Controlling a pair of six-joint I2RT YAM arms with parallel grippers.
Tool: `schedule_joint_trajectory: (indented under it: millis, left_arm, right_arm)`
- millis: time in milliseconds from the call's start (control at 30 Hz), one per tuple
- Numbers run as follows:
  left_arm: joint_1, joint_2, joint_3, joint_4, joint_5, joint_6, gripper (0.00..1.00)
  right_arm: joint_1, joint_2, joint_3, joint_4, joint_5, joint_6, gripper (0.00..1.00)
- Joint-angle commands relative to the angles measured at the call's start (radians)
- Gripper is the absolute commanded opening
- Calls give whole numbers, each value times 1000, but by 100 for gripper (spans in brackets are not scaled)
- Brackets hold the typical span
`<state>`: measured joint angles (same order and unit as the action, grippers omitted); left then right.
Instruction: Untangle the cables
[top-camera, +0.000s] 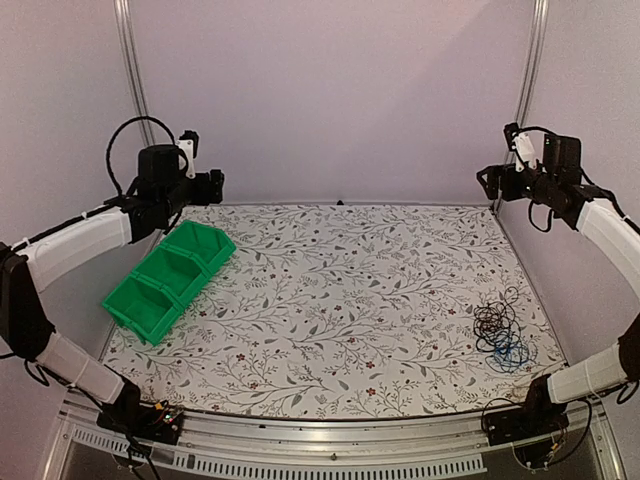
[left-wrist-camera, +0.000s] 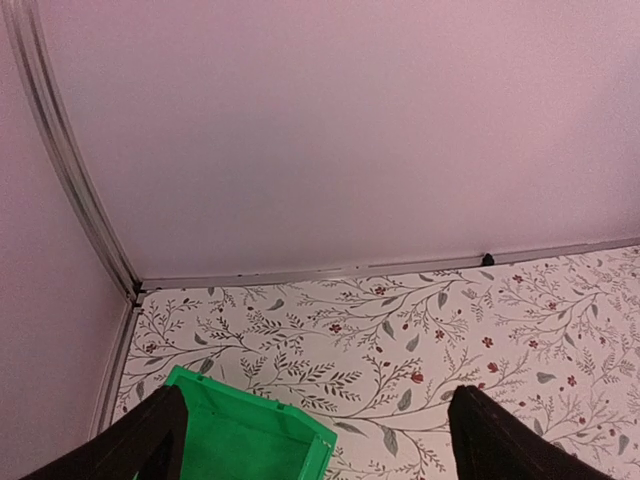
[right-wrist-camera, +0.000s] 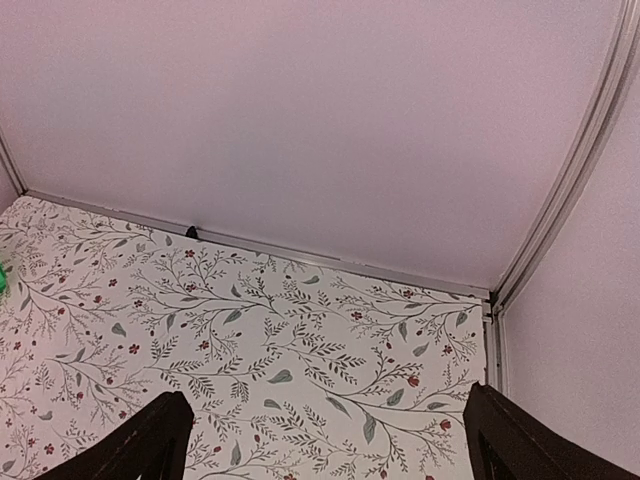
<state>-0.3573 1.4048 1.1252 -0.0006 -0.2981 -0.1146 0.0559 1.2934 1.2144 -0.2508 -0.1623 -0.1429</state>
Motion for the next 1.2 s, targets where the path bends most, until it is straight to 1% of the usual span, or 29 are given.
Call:
schedule_joint_trajectory:
  millis: [0,167,200,300,367,467,600,700,767,933,1167]
  left_arm:
    - [-16,62,51,46,105,9,91]
    - [-80,143,89,59,222,-8,80]
    - [-107,157,94,62,239,-10,78]
    - [-191,213,111,73,288,-10,69]
    - [-247,251,130,61,337,-5,65]
    - [-325,326,195,-9,440,-14,62]
    - [-396,400,232,-26,563,-44,55]
    - [-427,435,245,-40,614,-63,52]
    - [-439,448,249,-51,632,-67,52]
    - [-450,457,245,-70,683,-72,54]
    - [-452,445,227,-73,688,-83,54]
  right_arm:
    - [-32,-10,-17,-70,1,-65,99]
    - [-67,-16,-60,-166,-35,-201,99]
    - [-76,-14,-73,-182,-33,-225,99]
    - [-106,-9,-121,-223,-24,-272,99]
    - [-129,0,-146,-257,-26,-302,97]
    - [-161,19,-166,-322,-28,-337,90]
    - [-211,76,-171,-417,-32,-353,75]
    - [-257,125,-176,-450,-15,-350,68]
    - [-285,161,-172,-475,-13,-344,65]
    - [-320,262,-172,-527,-7,-323,62]
    - [-342,365,-171,-544,-24,-283,58]
